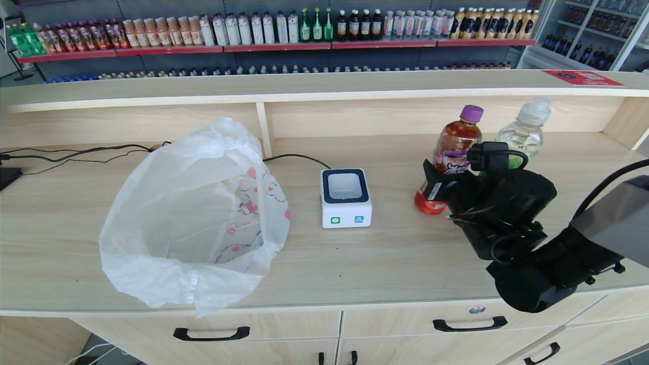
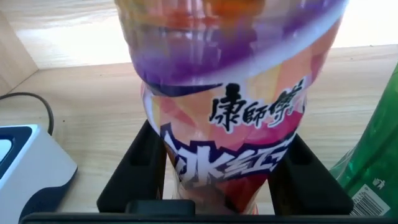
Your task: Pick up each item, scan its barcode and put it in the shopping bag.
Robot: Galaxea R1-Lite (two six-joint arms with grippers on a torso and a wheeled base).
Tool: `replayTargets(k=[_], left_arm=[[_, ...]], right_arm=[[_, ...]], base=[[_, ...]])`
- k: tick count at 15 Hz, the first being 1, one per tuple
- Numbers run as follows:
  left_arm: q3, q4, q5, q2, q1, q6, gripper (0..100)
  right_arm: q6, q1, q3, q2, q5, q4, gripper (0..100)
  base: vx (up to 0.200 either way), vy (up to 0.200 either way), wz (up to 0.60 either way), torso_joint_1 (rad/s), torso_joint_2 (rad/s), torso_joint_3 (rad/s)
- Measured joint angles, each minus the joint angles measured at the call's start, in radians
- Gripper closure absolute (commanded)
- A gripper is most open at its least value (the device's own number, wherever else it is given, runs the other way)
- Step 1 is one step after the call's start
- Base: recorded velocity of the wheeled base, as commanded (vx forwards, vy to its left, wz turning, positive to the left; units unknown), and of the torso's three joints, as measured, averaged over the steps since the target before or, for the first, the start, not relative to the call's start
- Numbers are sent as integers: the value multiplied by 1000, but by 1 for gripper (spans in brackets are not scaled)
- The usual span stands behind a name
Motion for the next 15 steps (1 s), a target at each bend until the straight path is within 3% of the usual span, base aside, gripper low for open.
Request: replayTargets(k=[10,15], left_arm=[[0,0,0,0,0,0,0],[0,0,0,0,0,0,0]], right_arm=[[5,4,30,-93,5,-6,100],[7,19,169,-239,112,-40,100]], base=[[0,0,0,0,0,0],[0,0,0,0,0,0]])
